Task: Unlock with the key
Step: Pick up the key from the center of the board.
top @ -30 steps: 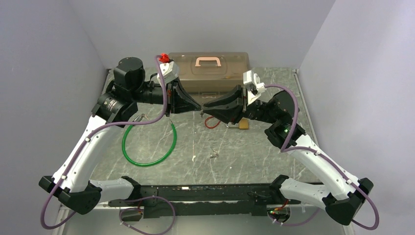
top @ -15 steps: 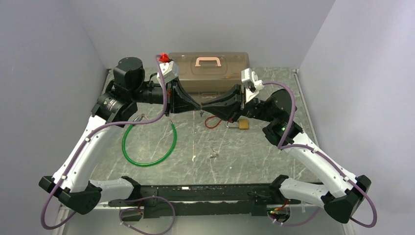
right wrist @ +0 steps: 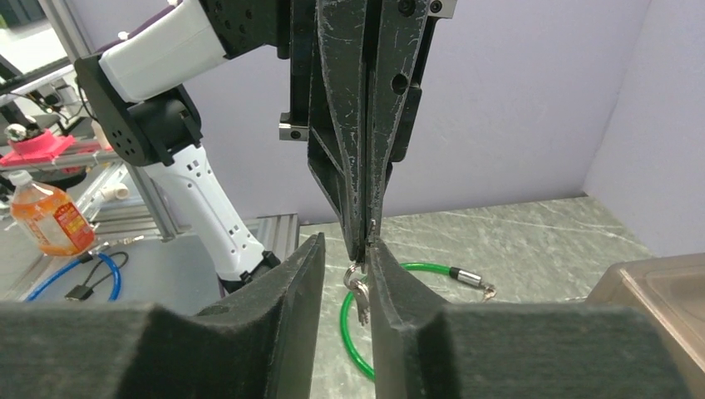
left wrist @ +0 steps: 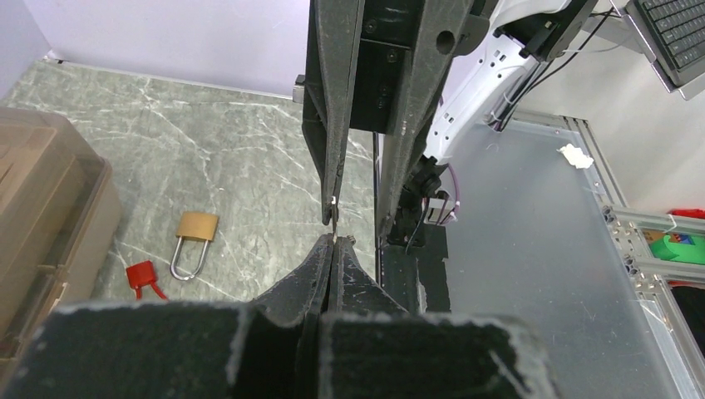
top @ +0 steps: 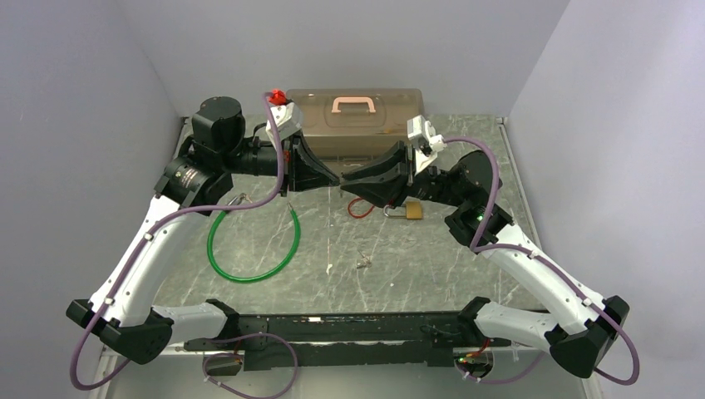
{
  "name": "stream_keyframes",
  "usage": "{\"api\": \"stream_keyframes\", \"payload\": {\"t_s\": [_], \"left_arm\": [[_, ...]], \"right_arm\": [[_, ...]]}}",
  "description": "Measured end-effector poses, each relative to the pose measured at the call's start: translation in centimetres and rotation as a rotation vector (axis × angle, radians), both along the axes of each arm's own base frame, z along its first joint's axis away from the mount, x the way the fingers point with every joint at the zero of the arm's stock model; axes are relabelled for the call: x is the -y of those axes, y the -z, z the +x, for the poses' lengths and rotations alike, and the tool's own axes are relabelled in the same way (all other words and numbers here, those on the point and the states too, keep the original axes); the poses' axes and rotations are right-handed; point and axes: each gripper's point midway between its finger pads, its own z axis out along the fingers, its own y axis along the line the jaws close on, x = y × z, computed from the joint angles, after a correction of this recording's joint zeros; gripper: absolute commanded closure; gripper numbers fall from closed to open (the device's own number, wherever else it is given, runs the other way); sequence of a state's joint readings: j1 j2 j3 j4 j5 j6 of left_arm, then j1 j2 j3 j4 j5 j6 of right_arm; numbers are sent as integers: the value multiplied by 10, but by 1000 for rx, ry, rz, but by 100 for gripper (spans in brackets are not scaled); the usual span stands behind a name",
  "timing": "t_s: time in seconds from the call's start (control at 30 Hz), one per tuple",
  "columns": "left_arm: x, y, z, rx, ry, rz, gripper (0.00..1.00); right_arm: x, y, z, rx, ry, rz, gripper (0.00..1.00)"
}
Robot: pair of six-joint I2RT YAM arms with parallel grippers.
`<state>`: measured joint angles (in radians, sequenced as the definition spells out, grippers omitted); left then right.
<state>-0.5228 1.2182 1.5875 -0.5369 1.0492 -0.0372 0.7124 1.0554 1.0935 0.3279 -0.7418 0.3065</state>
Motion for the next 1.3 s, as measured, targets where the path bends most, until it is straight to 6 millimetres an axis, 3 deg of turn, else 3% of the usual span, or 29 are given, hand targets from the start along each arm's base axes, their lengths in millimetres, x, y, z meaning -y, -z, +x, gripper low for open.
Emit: {"api": "stream_keyframes", "payload": {"t_s": [0.07,0.23,0.43,0.5,0.57,0.67,0.83,1.13,1.3], "left_arm": [[0,0,1,0,-3,0,100],[-1,-3,-1,10,-1,-6,100],[-2,-6,-1,26,-3,-16,100],[-3,-6,0,27,-9,-15,100],[-3,-6,0,28,-9,-16,100],[-3,-7,0,31,-7,-18,100],[-3,-7,-2,30,1,-19,100],[-3,-7,-2,29,2,-20,100],[-3,-7,-2,27,2,-20,100]], "right_arm": [[0,1,0,-6,0,-4,60],[-2,9,6,-38,22,-27,62],[-1,9,10,-45,47,-23,87],[-1,8,9,-47,44,-18,91],[-1,7,8,-45,41,-11,90],[-1,6,7,-43,40,-2,77],[1,2,7,-32,44,9,70],[2,0,6,-24,45,13,71],[0,3,7,-29,41,7,82]]}}
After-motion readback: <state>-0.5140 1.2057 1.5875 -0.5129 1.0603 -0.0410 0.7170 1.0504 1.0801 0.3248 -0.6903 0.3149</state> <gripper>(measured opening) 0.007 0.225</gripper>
